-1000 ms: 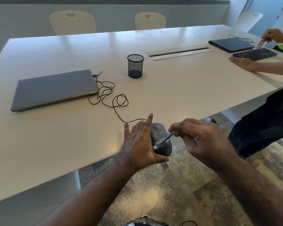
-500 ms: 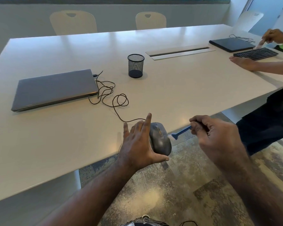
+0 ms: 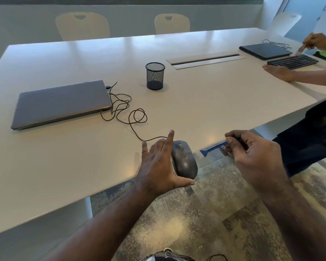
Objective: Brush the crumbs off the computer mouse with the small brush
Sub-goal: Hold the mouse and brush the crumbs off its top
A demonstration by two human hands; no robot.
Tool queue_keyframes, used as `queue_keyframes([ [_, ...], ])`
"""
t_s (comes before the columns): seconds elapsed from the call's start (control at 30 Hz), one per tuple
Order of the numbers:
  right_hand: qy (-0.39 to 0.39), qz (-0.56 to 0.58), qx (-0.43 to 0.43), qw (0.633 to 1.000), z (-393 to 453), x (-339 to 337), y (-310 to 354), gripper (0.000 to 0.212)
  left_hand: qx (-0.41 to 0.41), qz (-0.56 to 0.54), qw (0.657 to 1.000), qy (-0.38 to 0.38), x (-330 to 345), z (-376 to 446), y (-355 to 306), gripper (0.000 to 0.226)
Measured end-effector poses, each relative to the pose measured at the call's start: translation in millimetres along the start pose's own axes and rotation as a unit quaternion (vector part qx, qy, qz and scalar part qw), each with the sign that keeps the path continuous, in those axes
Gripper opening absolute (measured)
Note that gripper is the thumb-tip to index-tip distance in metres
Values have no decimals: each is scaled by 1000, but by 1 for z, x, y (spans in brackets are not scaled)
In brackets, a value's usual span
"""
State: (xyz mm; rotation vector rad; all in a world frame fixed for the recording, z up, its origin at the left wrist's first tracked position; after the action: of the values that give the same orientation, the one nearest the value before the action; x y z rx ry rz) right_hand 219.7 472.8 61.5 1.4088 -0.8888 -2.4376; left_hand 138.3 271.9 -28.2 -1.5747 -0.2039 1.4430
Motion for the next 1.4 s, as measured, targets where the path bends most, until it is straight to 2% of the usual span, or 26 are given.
queue_keyframes([
  [0.07,-17,18,-36,999,-1,-1,6,15,3,-1,1000,3,1,0,-1,144],
  [0.13,-14,-3,-114,993,-5,0,18,15,6,-3,1000,3,0,0,-1,144],
  [0.23,39,-44,-218,974,-10,6,28,19,5,-1,1000,-2,-1,0,1,144],
  [0.3,71,-55,-236,968,-8,6,27,25,3,1,1000,0,-2,0,3,144],
  [0.37,75,-56,-233,968,-4,4,25,26,2,1,1000,3,-1,-1,4,143],
  [0.53,26,-41,-225,973,1,0,29,19,9,4,1000,10,3,-1,-1,142],
  [0.77,104,-55,-245,962,-8,11,35,24,3,9,1000,12,1,-1,0,144],
  [0.93,15,-40,-214,976,2,2,31,21,12,1,1000,17,3,-1,-4,142],
  [1.0,5,-38,-203,979,5,5,30,22,15,-5,1000,15,4,-1,-6,141],
  [1.17,74,-21,-198,977,0,17,26,22,14,-16,1000,-5,-1,-1,-4,142],
  [1.27,86,15,-163,983,1,12,21,22,9,-13,1000,-4,-1,-3,1,143],
  [1.4,20,49,-139,989,6,5,22,17,10,-19,1000,1,1,-1,-2,143],
])
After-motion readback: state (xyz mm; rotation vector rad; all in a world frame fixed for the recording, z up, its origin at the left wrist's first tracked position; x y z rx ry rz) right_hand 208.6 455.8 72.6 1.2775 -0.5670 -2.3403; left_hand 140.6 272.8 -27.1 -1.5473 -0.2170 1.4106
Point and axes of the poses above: each hand's wrist, its own z-axis towards the middle knuckle, its own x-axis out of the palm, y = z × x, the point moved 6 cm from there along z, towards the middle knuckle, and after that the axes turned 11 degrees about -z, right-handed, at the moved point
